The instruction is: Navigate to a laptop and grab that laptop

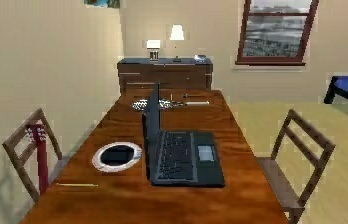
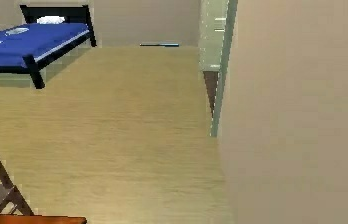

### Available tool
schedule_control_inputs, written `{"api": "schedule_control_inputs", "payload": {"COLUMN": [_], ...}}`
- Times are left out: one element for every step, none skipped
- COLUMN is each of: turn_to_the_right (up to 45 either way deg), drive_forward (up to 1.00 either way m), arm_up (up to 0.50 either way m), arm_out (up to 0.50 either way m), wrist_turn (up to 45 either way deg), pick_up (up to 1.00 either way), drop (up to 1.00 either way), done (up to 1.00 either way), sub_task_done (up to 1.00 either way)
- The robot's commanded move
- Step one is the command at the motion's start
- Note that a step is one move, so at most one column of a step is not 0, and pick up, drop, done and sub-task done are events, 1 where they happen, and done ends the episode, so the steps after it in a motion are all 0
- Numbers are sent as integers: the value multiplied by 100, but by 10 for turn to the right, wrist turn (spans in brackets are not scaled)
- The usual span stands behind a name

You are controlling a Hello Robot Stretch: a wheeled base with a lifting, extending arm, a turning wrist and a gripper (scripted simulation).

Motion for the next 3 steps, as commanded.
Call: {"api": "schedule_control_inputs", "payload": {"turn_to_the_right": [-450,-360,0], "drive_forward": [0,0,0], "arm_up": [0,0,50], "arm_out": [0,0,0], "wrist_turn": [0,0,0], "pick_up": [0,0,0], "drop": [0,0,0], "done": [0,0,0], "sub_task_done": [0,0,0]}}
